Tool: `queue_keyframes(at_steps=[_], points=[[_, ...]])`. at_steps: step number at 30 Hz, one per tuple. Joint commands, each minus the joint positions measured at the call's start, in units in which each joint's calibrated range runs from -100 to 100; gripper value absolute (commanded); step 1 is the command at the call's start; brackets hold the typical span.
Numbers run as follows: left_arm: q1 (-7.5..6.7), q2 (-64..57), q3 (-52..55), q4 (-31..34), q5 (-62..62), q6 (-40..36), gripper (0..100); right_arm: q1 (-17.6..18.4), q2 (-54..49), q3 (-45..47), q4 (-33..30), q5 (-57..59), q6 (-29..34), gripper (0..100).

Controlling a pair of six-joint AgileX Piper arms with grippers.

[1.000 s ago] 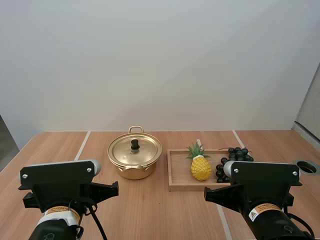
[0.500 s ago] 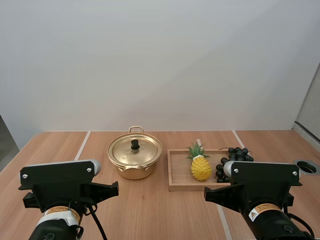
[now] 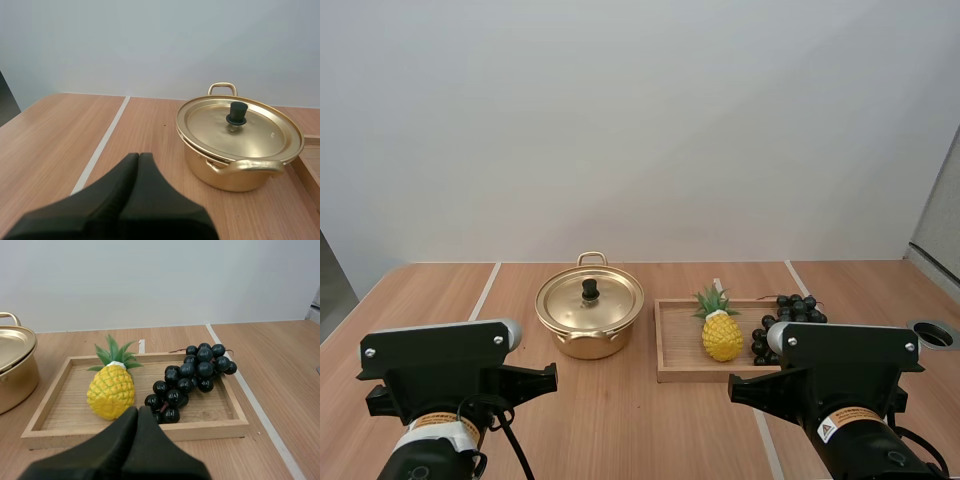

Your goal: Open the pot, put the pineapple inside, and close it

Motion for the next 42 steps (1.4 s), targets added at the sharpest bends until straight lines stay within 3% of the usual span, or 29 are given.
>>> queue_keyframes(at_steps=[1, 42], points=[[-0.11, -0.3, 0.1, -0.9, -1.9, -0.5, 0, -0.1, -0.4, 0.0, -0.1, -1.1, 0.3, 0], [-0.11, -0.3, 0.1, 0.5, -2.0, -0.5, 0, -0.1, -0.4, 0.0, 0.1, -1.1, 0.3, 0]])
